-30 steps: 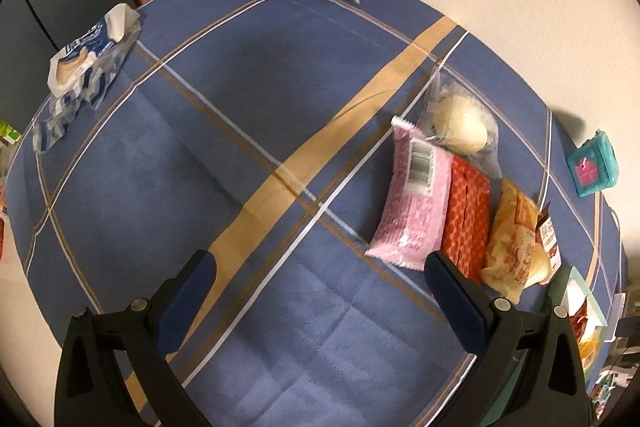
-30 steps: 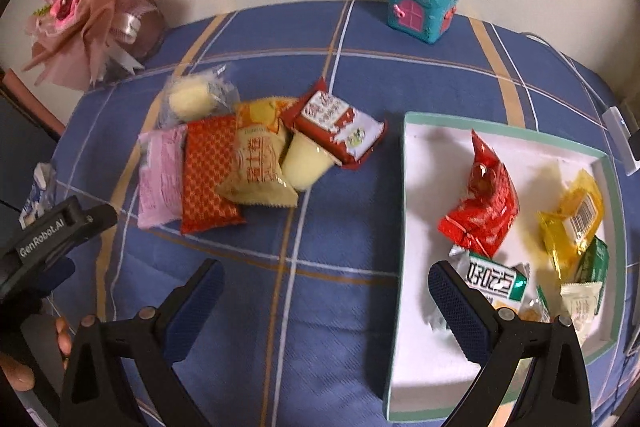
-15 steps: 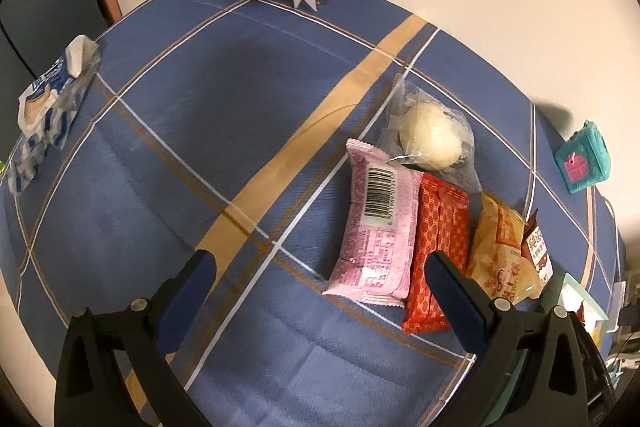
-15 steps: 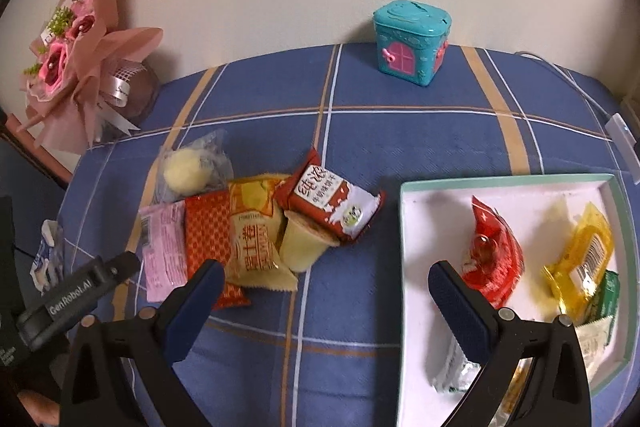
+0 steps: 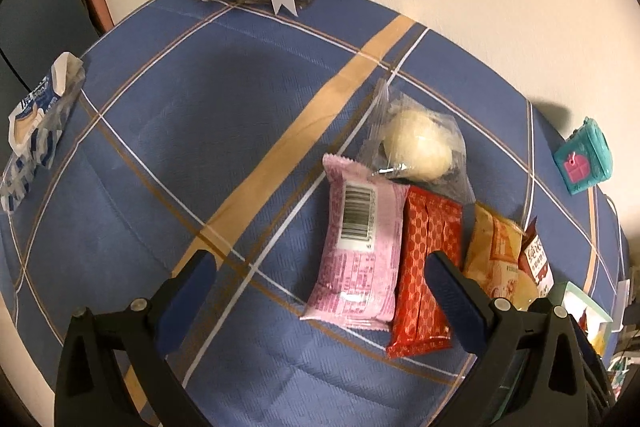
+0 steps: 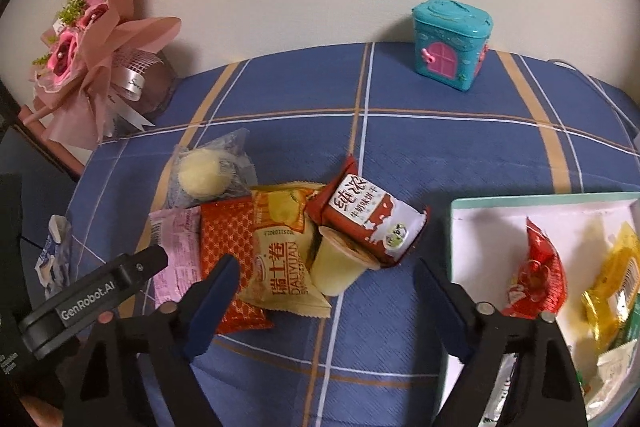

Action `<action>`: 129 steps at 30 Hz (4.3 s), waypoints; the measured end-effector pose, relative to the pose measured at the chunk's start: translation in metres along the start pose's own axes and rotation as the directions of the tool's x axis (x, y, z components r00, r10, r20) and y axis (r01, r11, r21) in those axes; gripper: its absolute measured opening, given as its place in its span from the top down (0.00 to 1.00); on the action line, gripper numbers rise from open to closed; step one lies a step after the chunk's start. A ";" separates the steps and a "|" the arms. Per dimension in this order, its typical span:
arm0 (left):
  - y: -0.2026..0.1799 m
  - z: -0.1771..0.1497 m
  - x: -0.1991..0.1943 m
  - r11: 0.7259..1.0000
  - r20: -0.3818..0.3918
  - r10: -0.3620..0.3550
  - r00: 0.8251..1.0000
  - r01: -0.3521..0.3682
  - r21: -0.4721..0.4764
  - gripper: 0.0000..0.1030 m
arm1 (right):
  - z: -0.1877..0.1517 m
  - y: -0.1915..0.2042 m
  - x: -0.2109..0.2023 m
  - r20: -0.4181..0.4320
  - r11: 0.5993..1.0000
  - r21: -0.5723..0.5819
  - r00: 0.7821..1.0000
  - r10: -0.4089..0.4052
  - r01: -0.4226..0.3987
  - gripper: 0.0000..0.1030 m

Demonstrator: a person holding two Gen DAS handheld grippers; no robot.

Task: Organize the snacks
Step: 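Grasp the pink barcode pack with the left tool while the right tool grasps the pudding cup, then lift the pink pack and the pudding cup off the pile with both tools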

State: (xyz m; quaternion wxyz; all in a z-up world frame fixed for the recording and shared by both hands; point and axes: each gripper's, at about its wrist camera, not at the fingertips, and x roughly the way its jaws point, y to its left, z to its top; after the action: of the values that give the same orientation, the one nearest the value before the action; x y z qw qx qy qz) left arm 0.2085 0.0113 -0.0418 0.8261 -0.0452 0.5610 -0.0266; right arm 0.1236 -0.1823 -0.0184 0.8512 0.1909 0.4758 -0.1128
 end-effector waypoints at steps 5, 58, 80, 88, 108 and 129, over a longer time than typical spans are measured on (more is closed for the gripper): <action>-0.001 0.000 0.010 1.000 -0.004 0.004 1.000 -0.004 -0.022 0.00 | 0.000 -0.008 0.011 -0.025 1.000 0.030 1.000 -0.003 0.004 0.30; -0.013 -0.003 0.040 0.996 0.017 0.066 0.998 -0.067 0.052 0.46 | -0.007 -0.015 0.051 -0.040 0.990 0.115 0.996 0.081 -0.076 0.63; -0.010 0.009 -0.010 1.000 0.092 -0.017 0.996 0.016 0.011 0.66 | 0.008 -0.007 0.004 0.049 0.989 0.096 0.993 0.111 -0.115 0.64; -0.011 0.010 -0.024 0.999 0.114 -0.032 0.993 0.032 0.003 0.67 | 0.012 -0.006 -0.012 0.074 0.988 0.085 0.990 0.121 -0.127 0.64; -0.012 -0.002 0.037 0.999 -0.007 0.017 1.000 -0.017 0.039 0.43 | 0.001 -0.015 0.014 -0.023 0.989 0.103 0.994 0.106 -0.103 0.64; -0.020 0.006 -0.019 0.999 0.090 -0.026 0.996 0.022 0.041 0.66 | 0.004 -0.016 -0.007 0.002 0.991 0.095 0.995 0.099 -0.099 0.64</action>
State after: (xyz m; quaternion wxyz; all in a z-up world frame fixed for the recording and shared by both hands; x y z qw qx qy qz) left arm 0.2069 -0.0061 -0.0196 0.8512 -0.0366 0.5216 -0.0455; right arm 0.1174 -0.1987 -0.0139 0.8452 0.2545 0.4608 -0.0927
